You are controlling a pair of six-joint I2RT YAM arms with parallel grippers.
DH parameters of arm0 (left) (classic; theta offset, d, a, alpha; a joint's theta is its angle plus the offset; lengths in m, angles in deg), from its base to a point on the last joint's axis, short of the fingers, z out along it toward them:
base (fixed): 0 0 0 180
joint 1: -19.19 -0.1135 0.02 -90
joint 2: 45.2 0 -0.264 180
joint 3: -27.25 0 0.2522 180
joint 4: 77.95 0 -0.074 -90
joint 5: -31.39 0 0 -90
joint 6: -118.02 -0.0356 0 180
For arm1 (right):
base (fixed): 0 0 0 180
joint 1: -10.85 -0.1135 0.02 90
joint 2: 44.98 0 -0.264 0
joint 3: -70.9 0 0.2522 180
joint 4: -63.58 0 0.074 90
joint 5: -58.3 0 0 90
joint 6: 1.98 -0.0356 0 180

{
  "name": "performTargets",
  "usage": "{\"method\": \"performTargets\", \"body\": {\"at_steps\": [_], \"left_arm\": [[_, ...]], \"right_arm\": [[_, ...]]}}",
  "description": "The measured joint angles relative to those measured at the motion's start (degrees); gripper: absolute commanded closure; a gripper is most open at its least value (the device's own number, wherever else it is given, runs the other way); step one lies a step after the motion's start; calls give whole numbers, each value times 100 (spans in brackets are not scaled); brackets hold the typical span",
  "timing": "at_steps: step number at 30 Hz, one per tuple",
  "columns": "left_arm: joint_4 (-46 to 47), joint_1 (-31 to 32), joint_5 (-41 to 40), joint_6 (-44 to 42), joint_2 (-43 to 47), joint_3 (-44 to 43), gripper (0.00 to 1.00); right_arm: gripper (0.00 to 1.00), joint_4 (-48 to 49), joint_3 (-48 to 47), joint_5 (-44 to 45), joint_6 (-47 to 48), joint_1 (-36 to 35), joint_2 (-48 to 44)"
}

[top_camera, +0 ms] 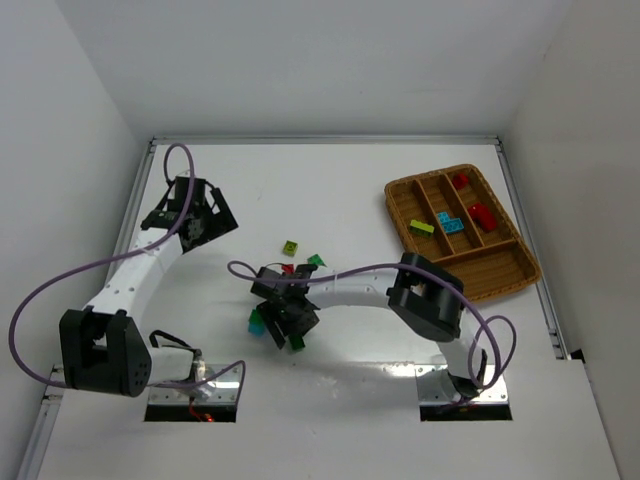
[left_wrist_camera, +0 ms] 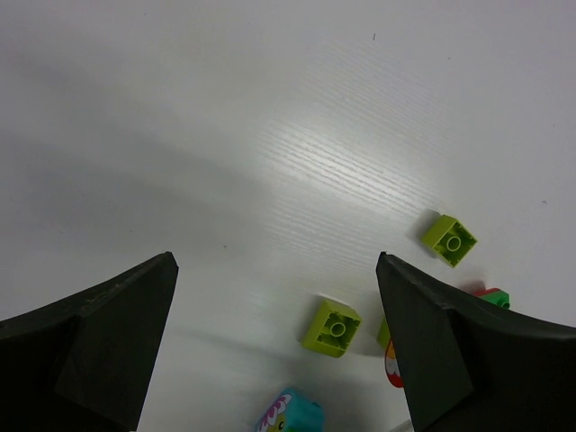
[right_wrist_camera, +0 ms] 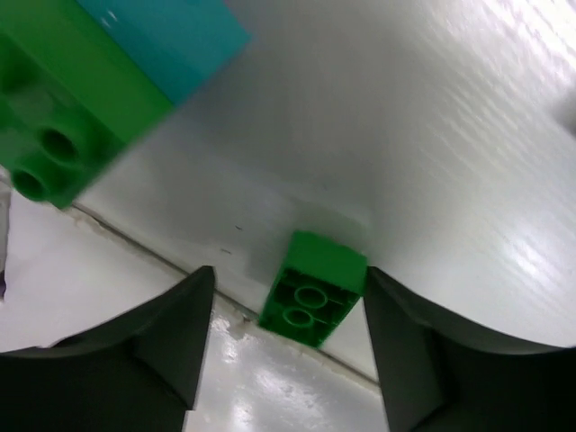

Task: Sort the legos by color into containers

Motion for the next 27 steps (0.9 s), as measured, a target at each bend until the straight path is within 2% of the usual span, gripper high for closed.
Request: {"method": "performTargets", "body": {"at_steps": [1,7,13,16,18,20,24,27], "left_arm": [[7,0,-2,-2,7,0,0],[9,2,-2,-2,13,0,0],[9,2,0,-2,13,0,0],[9,2,-2,-2,15,0,0],[9,2,0,-2,15,0,0],[11,2,0,0,15,0,0],[22,2,0,0,15,0,0],[31,0,4,0,15,0,0]], "right_arm": [[40,-7,-79,15,-7,-2,57],[38,-260,-505,295,-7,-46,306],[38,-608,-525,688,-13,-199,313],[46,-660,-444,813,-7,-256,310],[65,-675,-352,885,9,-275,310],[74,-649,-249,938,-22,-278,227],[74,-575,107,1200,-48,-181,-164],[75,-586,564,1458,-70,227,-870]]}}
